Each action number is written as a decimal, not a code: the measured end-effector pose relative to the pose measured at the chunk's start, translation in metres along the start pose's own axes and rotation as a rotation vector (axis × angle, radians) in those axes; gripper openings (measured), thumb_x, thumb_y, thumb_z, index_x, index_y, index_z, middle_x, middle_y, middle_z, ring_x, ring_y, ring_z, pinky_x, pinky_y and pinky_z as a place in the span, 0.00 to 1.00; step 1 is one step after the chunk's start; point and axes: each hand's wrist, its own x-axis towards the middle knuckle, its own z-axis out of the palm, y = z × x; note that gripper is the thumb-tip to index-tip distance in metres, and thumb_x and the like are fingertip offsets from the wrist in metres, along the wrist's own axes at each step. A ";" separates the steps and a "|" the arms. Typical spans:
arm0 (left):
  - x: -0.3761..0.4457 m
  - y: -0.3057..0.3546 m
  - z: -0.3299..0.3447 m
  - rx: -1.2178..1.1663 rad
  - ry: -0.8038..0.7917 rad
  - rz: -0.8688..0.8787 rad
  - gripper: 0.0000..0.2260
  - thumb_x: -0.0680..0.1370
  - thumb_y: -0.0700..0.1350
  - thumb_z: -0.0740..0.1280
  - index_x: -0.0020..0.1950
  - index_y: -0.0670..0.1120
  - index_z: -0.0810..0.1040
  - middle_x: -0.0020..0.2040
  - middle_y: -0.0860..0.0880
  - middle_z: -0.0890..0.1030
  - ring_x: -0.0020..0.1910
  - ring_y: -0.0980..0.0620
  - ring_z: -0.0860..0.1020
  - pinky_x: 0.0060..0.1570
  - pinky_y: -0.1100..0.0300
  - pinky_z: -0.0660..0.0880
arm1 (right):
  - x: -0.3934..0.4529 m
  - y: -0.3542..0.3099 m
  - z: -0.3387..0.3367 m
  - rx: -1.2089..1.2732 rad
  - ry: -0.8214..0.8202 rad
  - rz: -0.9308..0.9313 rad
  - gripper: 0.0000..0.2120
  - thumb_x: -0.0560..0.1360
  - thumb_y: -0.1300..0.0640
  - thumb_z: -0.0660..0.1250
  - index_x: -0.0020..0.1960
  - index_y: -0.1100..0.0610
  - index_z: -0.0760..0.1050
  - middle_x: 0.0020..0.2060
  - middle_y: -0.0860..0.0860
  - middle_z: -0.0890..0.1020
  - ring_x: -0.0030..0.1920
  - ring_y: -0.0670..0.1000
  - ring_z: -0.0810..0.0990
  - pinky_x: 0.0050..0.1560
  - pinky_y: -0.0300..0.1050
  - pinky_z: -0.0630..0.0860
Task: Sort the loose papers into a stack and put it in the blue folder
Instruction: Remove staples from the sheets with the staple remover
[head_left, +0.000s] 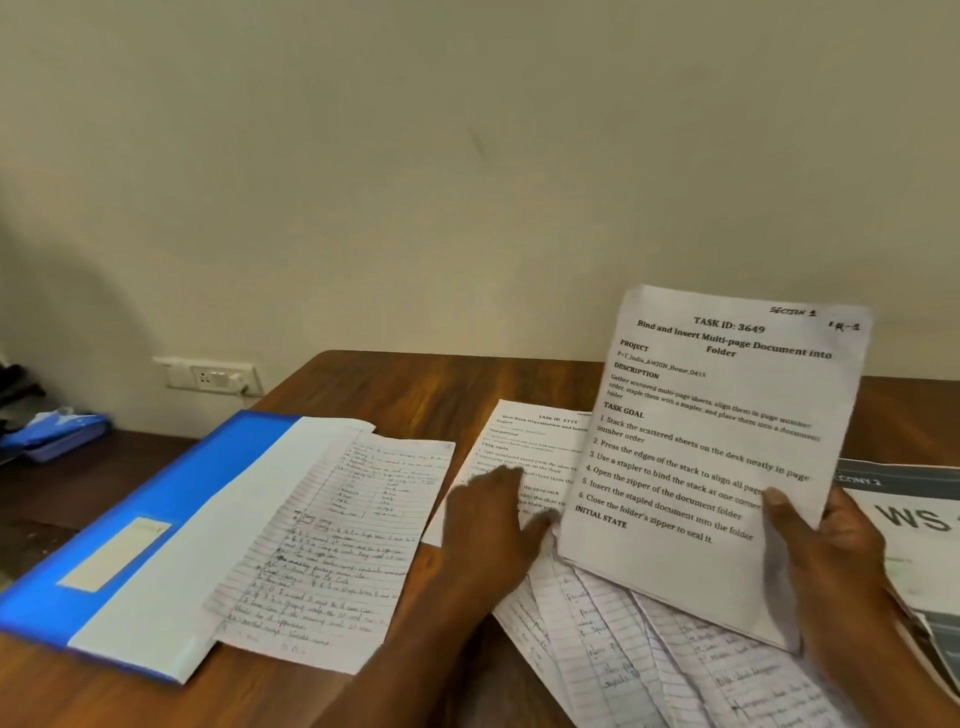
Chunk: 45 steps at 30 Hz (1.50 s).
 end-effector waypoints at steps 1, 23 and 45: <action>0.002 -0.002 -0.003 0.014 0.072 -0.046 0.27 0.79 0.64 0.68 0.74 0.52 0.73 0.72 0.53 0.78 0.69 0.50 0.76 0.71 0.52 0.68 | -0.001 -0.002 0.002 0.023 -0.022 0.011 0.25 0.74 0.57 0.69 0.71 0.56 0.76 0.63 0.46 0.85 0.64 0.48 0.83 0.59 0.42 0.81; 0.025 -0.034 -0.016 -0.075 0.019 -0.396 0.29 0.69 0.64 0.79 0.65 0.52 0.79 0.62 0.53 0.83 0.53 0.55 0.80 0.50 0.60 0.79 | -0.001 0.002 0.002 0.118 -0.060 0.076 0.21 0.83 0.71 0.60 0.73 0.58 0.74 0.62 0.49 0.85 0.62 0.49 0.85 0.56 0.44 0.83; 0.024 -0.032 -0.037 -1.028 0.610 -0.386 0.07 0.81 0.45 0.73 0.59 0.48 0.85 0.51 0.54 0.88 0.44 0.57 0.87 0.37 0.64 0.82 | -0.008 -0.012 0.007 0.105 -0.011 0.138 0.20 0.84 0.69 0.60 0.74 0.57 0.74 0.64 0.52 0.85 0.65 0.52 0.83 0.62 0.51 0.78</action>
